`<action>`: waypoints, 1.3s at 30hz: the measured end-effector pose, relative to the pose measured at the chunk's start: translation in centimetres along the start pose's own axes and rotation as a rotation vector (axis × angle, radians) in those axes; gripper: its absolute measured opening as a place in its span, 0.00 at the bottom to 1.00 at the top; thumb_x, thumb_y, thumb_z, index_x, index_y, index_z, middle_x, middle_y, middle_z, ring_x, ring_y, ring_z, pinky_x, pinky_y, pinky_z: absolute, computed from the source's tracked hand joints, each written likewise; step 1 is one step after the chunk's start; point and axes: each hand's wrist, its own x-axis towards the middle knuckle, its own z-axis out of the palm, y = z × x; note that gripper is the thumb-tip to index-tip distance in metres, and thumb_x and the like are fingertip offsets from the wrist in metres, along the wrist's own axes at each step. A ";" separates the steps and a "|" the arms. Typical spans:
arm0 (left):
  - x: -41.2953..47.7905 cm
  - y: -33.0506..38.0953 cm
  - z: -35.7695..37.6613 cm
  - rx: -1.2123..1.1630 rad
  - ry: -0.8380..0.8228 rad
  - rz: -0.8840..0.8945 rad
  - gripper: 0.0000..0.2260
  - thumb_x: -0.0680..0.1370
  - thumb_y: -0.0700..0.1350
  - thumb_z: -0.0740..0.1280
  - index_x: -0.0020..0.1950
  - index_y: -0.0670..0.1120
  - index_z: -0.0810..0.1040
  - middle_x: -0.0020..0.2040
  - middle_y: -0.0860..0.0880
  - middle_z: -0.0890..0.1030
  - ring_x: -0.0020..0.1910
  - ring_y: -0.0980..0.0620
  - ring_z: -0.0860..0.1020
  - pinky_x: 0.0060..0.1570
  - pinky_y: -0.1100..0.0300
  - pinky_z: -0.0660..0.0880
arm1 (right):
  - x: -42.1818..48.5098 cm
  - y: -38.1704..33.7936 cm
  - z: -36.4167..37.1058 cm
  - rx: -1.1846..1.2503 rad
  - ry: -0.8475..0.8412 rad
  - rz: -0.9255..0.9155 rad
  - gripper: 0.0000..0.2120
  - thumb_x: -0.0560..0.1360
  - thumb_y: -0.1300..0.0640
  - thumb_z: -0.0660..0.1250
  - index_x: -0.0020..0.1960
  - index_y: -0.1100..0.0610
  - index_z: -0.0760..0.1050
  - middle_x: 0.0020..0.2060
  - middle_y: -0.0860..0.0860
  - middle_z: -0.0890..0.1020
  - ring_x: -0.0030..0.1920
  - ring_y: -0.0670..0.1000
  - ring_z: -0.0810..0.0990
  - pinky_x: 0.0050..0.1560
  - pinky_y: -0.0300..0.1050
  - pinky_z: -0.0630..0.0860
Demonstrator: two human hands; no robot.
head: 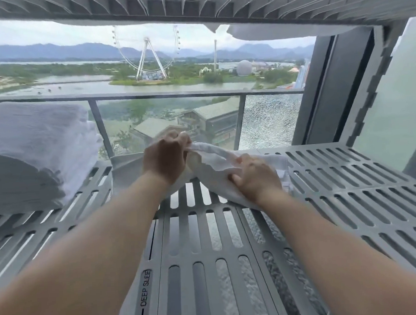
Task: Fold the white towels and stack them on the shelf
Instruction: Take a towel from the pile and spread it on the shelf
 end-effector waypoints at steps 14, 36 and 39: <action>-8.8 4.6 -9.8 0.131 -0.117 0.090 0.15 0.81 0.58 0.61 0.59 0.55 0.83 0.50 0.53 0.82 0.44 0.44 0.82 0.41 0.53 0.78 | -9.7 2.6 -3.2 -0.024 0.508 -0.234 0.03 0.77 0.61 0.65 0.44 0.57 0.73 0.32 0.54 0.79 0.34 0.57 0.78 0.44 0.52 0.74; -11.9 14.9 -7.8 0.173 -0.267 0.044 0.16 0.78 0.59 0.66 0.62 0.54 0.77 0.59 0.51 0.79 0.54 0.46 0.80 0.44 0.53 0.75 | -16.2 6.7 -4.6 0.284 0.294 -0.103 0.12 0.72 0.63 0.60 0.46 0.56 0.83 0.38 0.55 0.83 0.42 0.58 0.80 0.42 0.47 0.77; -10.1 16.8 -5.1 0.146 -0.258 0.080 0.20 0.77 0.60 0.67 0.65 0.52 0.76 0.59 0.49 0.79 0.56 0.46 0.80 0.48 0.52 0.77 | -15.5 7.4 -4.4 0.265 0.355 -0.038 0.15 0.72 0.66 0.59 0.53 0.57 0.80 0.44 0.56 0.83 0.49 0.58 0.78 0.49 0.49 0.75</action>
